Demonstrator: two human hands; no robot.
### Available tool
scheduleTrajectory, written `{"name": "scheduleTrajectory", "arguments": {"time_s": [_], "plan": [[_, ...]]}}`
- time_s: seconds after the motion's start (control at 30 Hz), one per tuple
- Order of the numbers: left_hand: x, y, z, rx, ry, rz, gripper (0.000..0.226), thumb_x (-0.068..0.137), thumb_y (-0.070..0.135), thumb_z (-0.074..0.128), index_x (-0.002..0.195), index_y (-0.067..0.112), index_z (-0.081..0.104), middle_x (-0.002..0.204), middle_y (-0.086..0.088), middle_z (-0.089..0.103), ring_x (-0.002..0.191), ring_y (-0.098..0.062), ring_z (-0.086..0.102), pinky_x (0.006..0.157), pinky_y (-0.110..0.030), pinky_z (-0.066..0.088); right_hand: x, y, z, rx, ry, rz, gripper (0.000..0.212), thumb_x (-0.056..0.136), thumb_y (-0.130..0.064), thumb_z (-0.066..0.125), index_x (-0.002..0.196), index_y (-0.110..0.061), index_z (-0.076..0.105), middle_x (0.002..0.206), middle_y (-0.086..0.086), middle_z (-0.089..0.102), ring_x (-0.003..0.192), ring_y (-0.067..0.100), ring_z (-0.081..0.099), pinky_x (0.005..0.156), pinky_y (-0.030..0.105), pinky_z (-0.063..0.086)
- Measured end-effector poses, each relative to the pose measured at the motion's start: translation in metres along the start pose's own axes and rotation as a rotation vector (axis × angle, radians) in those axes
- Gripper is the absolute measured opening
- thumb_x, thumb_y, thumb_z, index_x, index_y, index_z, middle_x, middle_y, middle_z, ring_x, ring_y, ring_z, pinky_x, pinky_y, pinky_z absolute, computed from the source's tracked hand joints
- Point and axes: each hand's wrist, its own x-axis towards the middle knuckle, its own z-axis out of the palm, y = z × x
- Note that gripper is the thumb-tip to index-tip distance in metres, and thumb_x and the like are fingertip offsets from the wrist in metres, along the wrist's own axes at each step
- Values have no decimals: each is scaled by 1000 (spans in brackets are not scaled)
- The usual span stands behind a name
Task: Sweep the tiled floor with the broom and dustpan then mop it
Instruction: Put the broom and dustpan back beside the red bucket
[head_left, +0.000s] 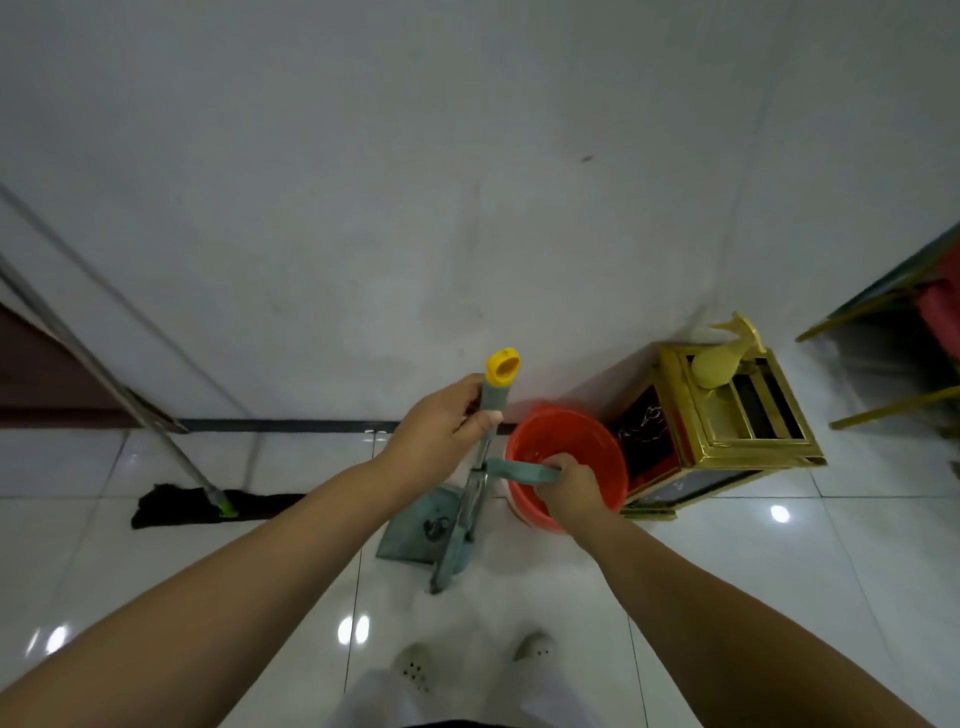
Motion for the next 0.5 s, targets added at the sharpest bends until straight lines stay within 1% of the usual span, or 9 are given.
{"name": "scheduleTrajectory", "arguments": {"time_s": [0.13,0.2,0.3,0.4,0.43,0.5], "plan": [[21,-9,-12,58,72,-29,26,95,20,49,120,16,55,116,-2,66,103,-21,62,87,-42,51,28,-25,2,-36,-55,-60,33,95,-11,50,127,-6,54,123,20,58,112,33,55,99,37,43],[33,-11,-15,76,116,-43,25,95,19,48,120,15,53,116,0,66,102,-20,62,86,-40,52,44,-35,-1,-47,-56,-91,37,92,-13,55,128,-7,54,124,19,57,111,33,56,98,36,45],[54,-12,-14,79,180,-93,26,95,20,47,120,16,52,119,5,64,103,-16,62,84,-33,51,69,-48,-11,-34,-83,-129,38,90,-12,57,127,-5,55,122,19,59,109,32,59,93,33,46],[69,-13,-10,81,217,-147,26,96,21,47,121,17,52,113,12,62,101,-13,61,76,-26,45,91,-58,-24,-44,-117,-204,36,88,-5,56,123,1,60,117,19,65,108,31,61,90,30,46],[74,-13,-8,76,237,-164,26,96,21,47,121,17,52,112,12,62,101,-13,60,76,-25,44,98,-59,-28,-54,-130,-233,33,87,-2,56,119,1,62,116,19,67,106,30,62,85,27,46],[85,-12,-4,68,279,-178,25,96,22,46,120,16,51,115,8,62,102,-14,60,80,-26,46,112,-61,-35,-43,-148,-259,29,86,1,55,113,2,66,111,19,68,101,28,63,70,16,41]]}}
